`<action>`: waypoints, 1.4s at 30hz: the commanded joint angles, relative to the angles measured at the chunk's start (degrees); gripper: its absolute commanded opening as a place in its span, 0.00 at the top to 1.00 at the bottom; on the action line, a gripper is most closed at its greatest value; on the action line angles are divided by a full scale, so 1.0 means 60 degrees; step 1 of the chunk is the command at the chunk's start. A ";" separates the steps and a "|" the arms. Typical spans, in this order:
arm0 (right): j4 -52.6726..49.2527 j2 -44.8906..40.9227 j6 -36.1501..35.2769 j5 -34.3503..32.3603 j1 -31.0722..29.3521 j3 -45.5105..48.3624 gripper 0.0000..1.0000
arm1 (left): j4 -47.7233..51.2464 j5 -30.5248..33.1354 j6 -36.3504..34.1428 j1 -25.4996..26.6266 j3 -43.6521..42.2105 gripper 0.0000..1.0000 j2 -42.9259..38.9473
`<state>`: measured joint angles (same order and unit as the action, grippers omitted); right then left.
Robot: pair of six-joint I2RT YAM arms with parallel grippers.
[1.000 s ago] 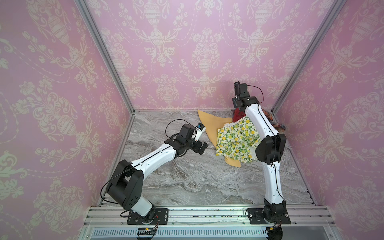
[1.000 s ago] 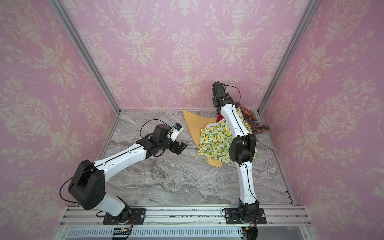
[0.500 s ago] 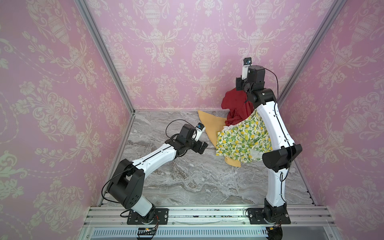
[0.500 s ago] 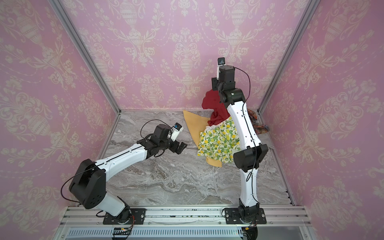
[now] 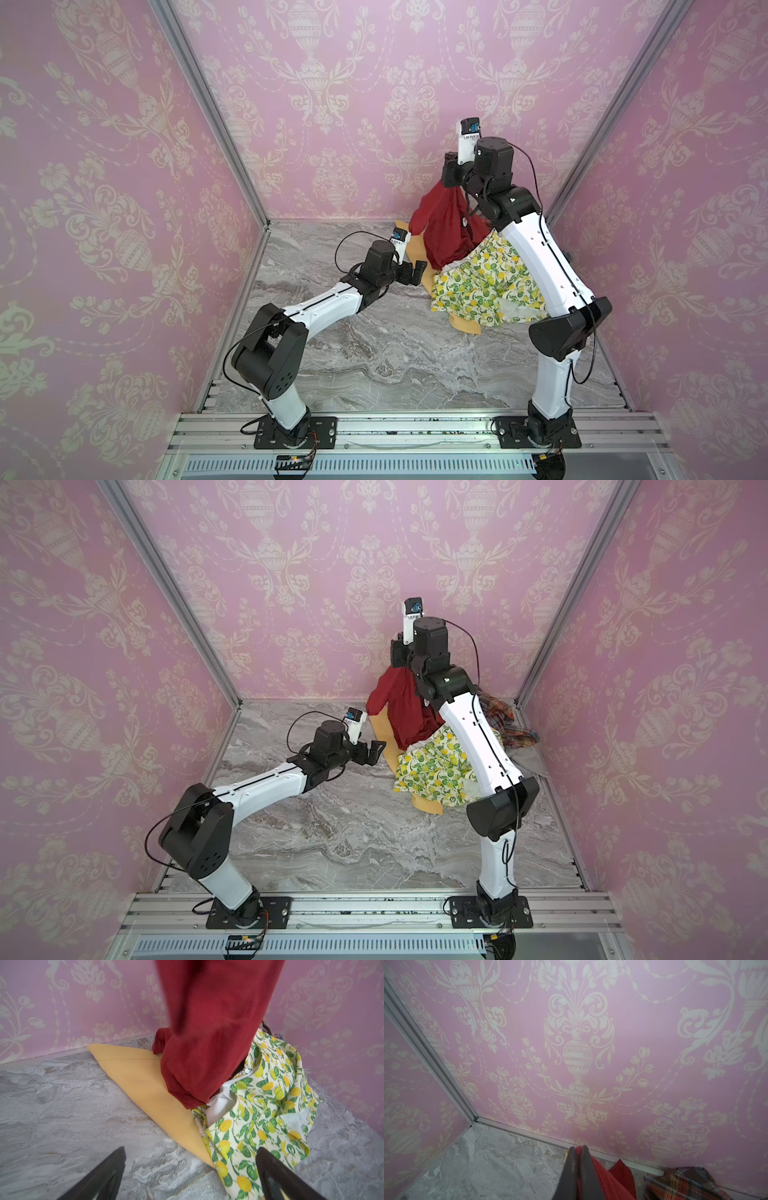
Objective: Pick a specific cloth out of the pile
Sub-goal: 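Grasp the raised dark red cloth with the left gripper beside the right gripper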
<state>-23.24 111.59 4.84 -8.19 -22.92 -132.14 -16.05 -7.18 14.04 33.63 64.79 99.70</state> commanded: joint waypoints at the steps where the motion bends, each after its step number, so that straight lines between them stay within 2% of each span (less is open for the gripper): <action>1: 0.0657 -0.0760 0.0702 0.0228 0.0055 0.0520 1.00 | -0.1931 -0.0208 0.0607 0.0274 0.0404 0.01 0.0905; 8: 0.0651 -0.1095 0.1323 0.0138 0.0054 0.1429 1.00 | -0.4551 -0.0501 0.0980 0.0638 0.1879 0.01 0.3239; 14: 0.0527 -0.1377 0.1700 -0.0278 0.0063 0.1760 1.00 | -0.4799 -0.0101 0.0690 0.0930 0.4272 0.01 0.5020; 20: 0.0510 -0.1666 0.2471 -0.0279 0.0116 0.2038 1.00 | -0.3967 0.0623 0.1086 0.0959 0.7695 0.02 0.7233; 21: 0.0572 -0.1754 0.2566 -0.0245 0.0148 0.2181 1.00 | -0.3643 0.0774 0.1158 0.0974 0.8453 0.08 0.7628; 22: 0.0618 -0.1855 0.2604 -0.0245 0.0170 0.2301 1.00 | -0.3257 0.0862 0.1275 0.0975 0.9224 0.22 0.8020; 23: 0.0622 -0.1919 0.2631 -0.0269 0.0201 0.2422 1.00 | -0.2873 0.0930 0.1391 0.0977 0.9940 0.41 0.8427; 24: 0.0583 -0.2026 0.2677 -0.0262 0.0278 0.2547 1.00 | -0.2459 0.0925 0.1514 0.0951 1.0794 0.70 0.8869; 25: 0.0494 -0.2122 0.2740 -0.0232 0.0406 0.2644 1.00 | -0.2170 0.0844 0.1668 0.0943 1.1555 0.94 0.9270; 26: 0.0391 -0.2218 0.2812 -0.0194 0.0539 0.2738 1.00 | -0.2011 0.0811 0.1831 0.0924 1.2110 1.00 0.9540; 28: 0.0315 -0.2497 0.2928 -0.0059 0.0888 0.3223 1.00 | -0.1530 0.0539 0.2053 0.0885 1.3072 1.00 0.9933; 30: 0.0390 -0.2823 0.2939 -0.0218 0.1191 0.3940 1.00 | -0.1217 0.0204 0.2048 0.0869 1.3300 1.00 0.9823; 37: 0.1114 -0.3522 0.3504 0.0208 0.2467 0.6551 1.00 | -0.0949 -0.0592 0.1893 0.0758 1.1380 1.00 0.8018; 42: 0.1289 -0.3320 0.3573 0.0608 0.2905 0.7194 1.00 | -0.0927 -0.1328 0.2371 0.0458 1.0638 1.00 0.6990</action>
<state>-17.85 91.74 24.73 -7.01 -5.82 -90.00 -20.80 -10.87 25.87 37.85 129.32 149.10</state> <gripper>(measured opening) 0.063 0.086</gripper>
